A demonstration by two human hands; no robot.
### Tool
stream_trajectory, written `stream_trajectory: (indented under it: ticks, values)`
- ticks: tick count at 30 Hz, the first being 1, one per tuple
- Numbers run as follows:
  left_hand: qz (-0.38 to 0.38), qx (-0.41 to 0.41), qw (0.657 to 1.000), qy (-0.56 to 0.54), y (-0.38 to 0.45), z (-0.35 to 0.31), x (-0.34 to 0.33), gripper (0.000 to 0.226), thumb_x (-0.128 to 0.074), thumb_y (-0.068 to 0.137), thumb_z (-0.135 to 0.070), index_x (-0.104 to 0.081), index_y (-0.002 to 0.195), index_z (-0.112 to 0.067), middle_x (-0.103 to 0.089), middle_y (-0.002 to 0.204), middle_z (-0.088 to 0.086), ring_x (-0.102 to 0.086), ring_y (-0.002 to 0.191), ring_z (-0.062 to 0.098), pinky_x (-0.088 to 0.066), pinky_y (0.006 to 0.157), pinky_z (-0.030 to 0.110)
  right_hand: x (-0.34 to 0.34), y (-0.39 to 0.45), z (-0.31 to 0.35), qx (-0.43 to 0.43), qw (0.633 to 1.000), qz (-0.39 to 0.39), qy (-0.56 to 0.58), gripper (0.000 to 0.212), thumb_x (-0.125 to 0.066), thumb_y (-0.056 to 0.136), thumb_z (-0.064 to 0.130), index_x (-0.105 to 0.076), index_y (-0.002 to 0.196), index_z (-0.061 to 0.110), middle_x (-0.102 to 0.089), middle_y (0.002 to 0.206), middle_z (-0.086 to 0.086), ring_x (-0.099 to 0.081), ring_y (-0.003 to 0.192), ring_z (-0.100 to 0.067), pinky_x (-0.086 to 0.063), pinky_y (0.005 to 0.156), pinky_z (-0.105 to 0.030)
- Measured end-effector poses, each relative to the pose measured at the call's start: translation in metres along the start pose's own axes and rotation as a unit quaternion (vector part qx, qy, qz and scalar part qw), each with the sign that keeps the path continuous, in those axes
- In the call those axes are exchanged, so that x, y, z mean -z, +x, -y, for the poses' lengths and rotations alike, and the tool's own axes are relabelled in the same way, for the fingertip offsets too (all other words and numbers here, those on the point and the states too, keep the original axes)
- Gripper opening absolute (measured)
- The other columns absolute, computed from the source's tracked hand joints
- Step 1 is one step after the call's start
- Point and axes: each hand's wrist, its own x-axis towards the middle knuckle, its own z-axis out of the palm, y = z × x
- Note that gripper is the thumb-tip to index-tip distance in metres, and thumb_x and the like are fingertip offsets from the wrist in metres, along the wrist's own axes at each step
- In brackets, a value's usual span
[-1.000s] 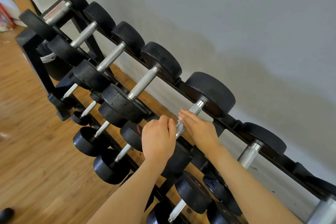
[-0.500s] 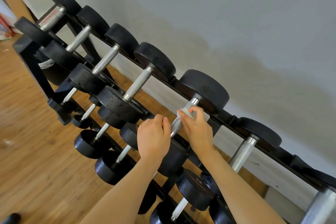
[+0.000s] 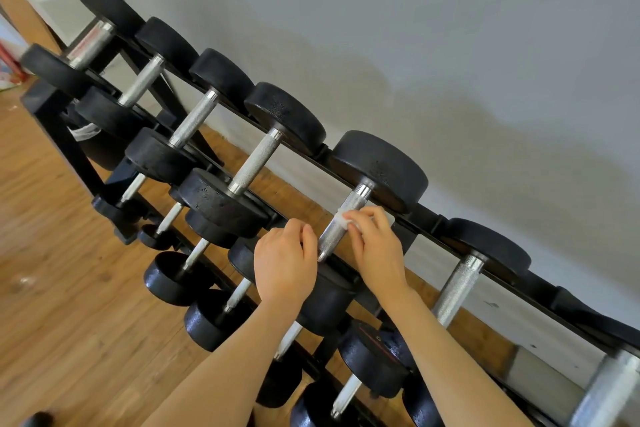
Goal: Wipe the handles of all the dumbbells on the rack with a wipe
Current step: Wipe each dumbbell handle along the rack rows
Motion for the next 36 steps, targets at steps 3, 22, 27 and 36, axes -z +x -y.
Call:
stream_trajectory:
  ticks: [3, 22, 27, 36]
  values:
    - [-0.003, 0.002, 1.000, -0.004, -0.001, -0.001, 0.001, 0.031, -0.040, 0.101, -0.028, -0.064, 0.085, -0.016, -0.057, 0.067, -0.003, -0.052, 0.065, 0.012, -0.045, 0.067, 0.037, -0.005, -0.004, 0.003, -0.015, 1.000, 0.002, 0.021, 0.024, -0.052, 0.097, 0.023, -0.061, 0.117, 0.015, -0.051, 0.112, -0.001, -0.058, 0.085, -0.007, -0.054, 0.067, -0.016]
    - [-0.005, 0.008, 1.000, -0.010, 0.000, -0.001, 0.000, 0.030, -0.040, 0.101, -0.027, -0.062, 0.085, -0.017, -0.056, 0.067, -0.005, -0.051, 0.064, 0.010, -0.043, 0.067, 0.033, -0.009, -0.014, 0.015, -0.060, 0.990, -0.050, 0.118, 0.005, -0.063, 0.090, 0.039, -0.059, 0.090, 0.042, -0.057, 0.101, 0.012, -0.057, 0.096, -0.006, -0.055, 0.080, -0.028]
    - [-0.008, 0.005, 1.000, -0.015, 0.000, -0.001, 0.001, 0.029, -0.040, 0.101, -0.026, -0.063, 0.086, -0.016, -0.056, 0.067, -0.005, -0.050, 0.064, 0.010, -0.043, 0.067, 0.034, -0.004, -0.010, 0.013, -0.086, 0.983, -0.065, 0.149, 0.013, -0.063, 0.091, 0.026, -0.067, 0.101, 0.018, -0.058, 0.096, 0.007, -0.059, 0.090, 0.002, -0.050, 0.076, -0.015]
    - [-0.011, 0.004, 1.000, -0.012, 0.000, -0.001, 0.000, 0.029, -0.041, 0.102, -0.026, -0.064, 0.086, -0.016, -0.057, 0.067, -0.004, -0.051, 0.064, 0.010, -0.044, 0.067, 0.035, -0.018, -0.019, 0.015, -0.023, 0.992, -0.077, 0.097, 0.033, -0.060, 0.088, 0.033, -0.070, 0.109, 0.010, -0.057, 0.105, -0.001, -0.057, 0.094, -0.009, -0.051, 0.077, -0.012]
